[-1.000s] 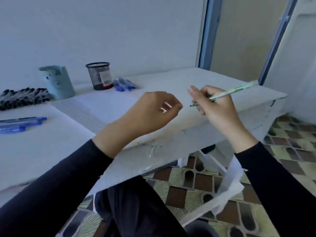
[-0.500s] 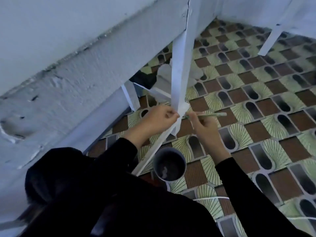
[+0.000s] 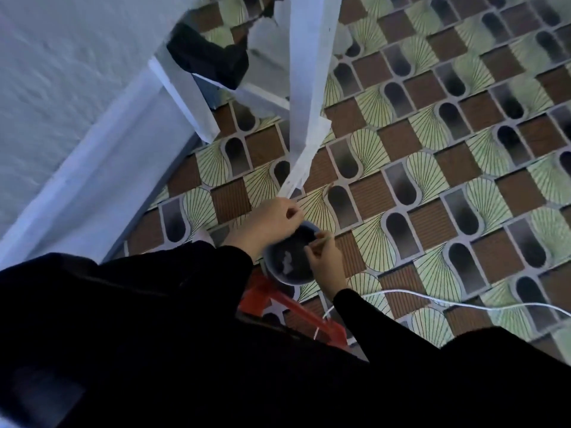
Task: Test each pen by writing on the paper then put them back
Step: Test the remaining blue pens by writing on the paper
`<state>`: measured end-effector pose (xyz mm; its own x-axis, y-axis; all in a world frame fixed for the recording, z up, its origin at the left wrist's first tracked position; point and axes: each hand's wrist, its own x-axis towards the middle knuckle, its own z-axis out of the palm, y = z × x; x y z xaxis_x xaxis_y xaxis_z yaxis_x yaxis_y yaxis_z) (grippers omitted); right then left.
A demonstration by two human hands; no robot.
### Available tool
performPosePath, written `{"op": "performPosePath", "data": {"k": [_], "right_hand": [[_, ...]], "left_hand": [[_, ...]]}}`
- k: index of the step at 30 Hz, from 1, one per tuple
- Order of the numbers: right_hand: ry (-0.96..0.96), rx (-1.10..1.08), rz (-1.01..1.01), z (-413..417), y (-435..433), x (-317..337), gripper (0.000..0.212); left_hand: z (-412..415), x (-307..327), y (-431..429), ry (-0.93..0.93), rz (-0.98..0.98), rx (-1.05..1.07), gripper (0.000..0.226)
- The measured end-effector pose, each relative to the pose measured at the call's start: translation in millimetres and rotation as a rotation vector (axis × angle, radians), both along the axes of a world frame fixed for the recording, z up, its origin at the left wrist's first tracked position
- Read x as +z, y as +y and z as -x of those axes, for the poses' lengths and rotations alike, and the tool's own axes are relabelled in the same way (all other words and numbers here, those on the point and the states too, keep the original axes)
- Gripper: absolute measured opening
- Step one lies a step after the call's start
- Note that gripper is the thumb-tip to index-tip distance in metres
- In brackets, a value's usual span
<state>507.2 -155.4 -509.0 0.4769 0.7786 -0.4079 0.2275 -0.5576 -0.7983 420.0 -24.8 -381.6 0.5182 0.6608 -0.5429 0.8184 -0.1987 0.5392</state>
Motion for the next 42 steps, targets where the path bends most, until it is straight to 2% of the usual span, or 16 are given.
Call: {"op": "performPosePath", "data": {"k": [3,12,14,16,18,24,31,37,42], "right_hand": [[0.039,-0.029,0.078,1.7,-5.1,-17.6,0.028],[0.020,0.035,0.146,8.4,-4.7,-36.6,0.014],[0.040,0.048,0.200,6.5,-3.6,-38.2,0.019],[0.049,0.034,0.263,4.4,-6.2,-38.8,0.033],[0.048,-0.037,0.249,4.4,-8.5,-33.7,0.040],[0.118,-0.180,-0.066,-2.6,13.2,22.0,0.016],[0.201,-0.214,-0.604,-17.7,36.9,161.6,0.017],[0.256,-0.020,-0.928,18.8,44.5,279.3,0.015],[0.276,0.213,-1.216,71.0,46.2,381.6,0.017]], "left_hand": [[12.5,-14.2,0.0,0.035,0.080,-0.017,0.022],[16.8,-28.0,5.8,-0.008,0.119,0.006,0.023],[15.0,-27.5,5.1,-0.009,0.113,0.000,0.024],[13.9,-26.7,4.2,-0.019,0.106,-0.003,0.024],[12.6,-23.3,3.0,-0.022,0.104,-0.005,0.024],[11.6,7.5,-0.5,-0.086,0.052,0.029,0.022],[24.6,121.4,-12.6,-0.359,-0.359,0.207,0.023],[62.9,236.9,-64.9,-0.576,-0.774,0.160,0.018],[119.9,326.3,-107.3,-0.580,-1.018,0.192,0.018]]}}
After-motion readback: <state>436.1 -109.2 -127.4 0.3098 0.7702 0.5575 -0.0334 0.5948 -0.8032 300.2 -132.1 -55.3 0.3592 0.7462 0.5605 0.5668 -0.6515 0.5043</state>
